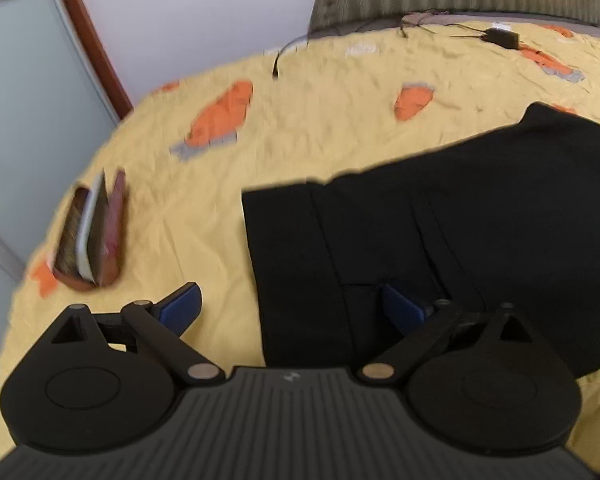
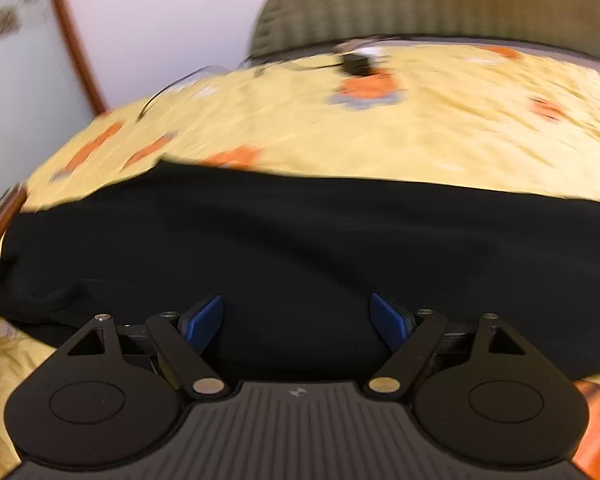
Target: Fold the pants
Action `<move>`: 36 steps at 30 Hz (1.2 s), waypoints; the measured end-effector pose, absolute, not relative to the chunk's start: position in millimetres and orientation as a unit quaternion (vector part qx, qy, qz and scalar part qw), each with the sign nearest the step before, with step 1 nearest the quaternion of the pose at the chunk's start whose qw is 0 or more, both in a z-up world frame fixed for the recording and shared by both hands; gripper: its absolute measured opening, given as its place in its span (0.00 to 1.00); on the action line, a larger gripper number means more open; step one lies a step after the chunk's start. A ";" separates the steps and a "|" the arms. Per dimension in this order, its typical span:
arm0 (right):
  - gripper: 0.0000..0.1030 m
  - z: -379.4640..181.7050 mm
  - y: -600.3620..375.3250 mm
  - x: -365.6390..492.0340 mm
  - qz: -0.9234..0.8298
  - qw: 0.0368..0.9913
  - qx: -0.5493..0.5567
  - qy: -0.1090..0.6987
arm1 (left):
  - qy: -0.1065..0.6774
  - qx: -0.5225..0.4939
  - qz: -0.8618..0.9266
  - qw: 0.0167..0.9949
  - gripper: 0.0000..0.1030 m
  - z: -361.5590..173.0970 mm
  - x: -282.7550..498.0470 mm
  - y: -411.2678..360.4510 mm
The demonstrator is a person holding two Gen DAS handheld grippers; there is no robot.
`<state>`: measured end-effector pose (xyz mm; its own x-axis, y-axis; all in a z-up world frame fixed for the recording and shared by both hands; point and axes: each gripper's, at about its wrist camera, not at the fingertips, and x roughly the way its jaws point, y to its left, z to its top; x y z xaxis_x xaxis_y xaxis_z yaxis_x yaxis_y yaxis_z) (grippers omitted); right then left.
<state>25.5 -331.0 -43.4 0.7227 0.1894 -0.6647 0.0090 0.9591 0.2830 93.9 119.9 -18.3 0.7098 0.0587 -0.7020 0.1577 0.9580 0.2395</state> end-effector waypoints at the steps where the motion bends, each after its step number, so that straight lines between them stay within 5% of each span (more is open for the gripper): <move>1: 0.78 -39.4 -347.1 19.4 0.035 0.920 0.151 0.360 | 0.383 0.124 -0.028 0.915 0.95 -17.8 95.5 124.6; 13: 0.79 -51.7 -600.9 -55.1 -0.197 0.875 0.356 0.264 | 0.414 0.066 -0.012 0.908 1.00 -22.3 103.7 138.4; 36: 0.84 -76.1 -652.5 -38.9 -0.006 0.859 0.466 0.212 | 0.427 0.042 0.008 0.903 1.00 -23.4 110.3 136.8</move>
<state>-38.9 -652.5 -76.1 0.9096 0.1870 -0.3710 0.2088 0.5662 0.7974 110.3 136.8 -23.4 0.6351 0.0498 -0.7708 0.0221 0.9963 0.0826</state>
